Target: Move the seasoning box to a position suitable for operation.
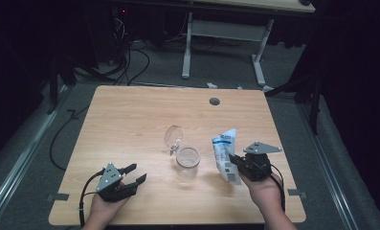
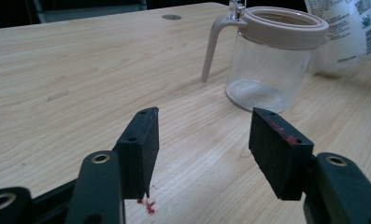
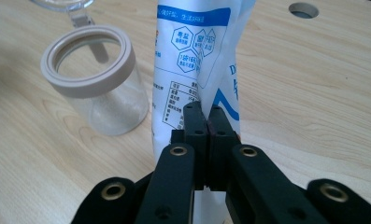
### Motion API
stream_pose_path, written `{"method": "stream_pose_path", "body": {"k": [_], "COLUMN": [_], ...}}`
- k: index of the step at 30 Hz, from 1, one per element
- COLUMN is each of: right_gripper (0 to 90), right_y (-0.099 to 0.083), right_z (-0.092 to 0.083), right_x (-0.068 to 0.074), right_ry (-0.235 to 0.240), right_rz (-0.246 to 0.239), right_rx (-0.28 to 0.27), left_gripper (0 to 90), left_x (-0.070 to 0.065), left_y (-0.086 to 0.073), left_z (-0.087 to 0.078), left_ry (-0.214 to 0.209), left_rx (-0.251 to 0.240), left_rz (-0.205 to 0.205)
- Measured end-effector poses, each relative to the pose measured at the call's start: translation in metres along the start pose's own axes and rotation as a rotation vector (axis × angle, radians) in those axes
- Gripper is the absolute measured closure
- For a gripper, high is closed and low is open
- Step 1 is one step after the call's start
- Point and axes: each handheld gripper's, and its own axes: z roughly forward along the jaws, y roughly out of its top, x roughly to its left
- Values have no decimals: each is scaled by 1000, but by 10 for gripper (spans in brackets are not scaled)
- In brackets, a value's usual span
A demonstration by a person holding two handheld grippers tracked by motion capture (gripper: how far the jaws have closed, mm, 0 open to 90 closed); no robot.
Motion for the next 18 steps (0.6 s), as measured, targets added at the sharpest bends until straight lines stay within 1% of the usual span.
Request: {"method": "stream_pose_path", "body": {"k": [2,6,11,15,16,18], "right_gripper": [900,899,899,899,900,900], "right_y": [2,4,7,12,14,15], "right_z": [1,4,5,4,4,3], "right_x": [0,2,3,7,7,7], "right_ry": [8,12,33,32,33,37], "right_rz": [-5,-36,-34,-63,-78,-78], "right_rx": [24,60,94,138,148,172], "left_gripper": [432,430,428,426,425,425], "left_x": [-1,-1,0,0,0,0], "left_y": [0,0,-1,-1,-1,-1], "left_z": [1,0,-1,-1,-1,-1], "left_ry": [1,3,5,5,5,3], "left_rx": [3,-2,-6,-4,-4,-4], "left_rz": [4,9,5,3,5,5]}}
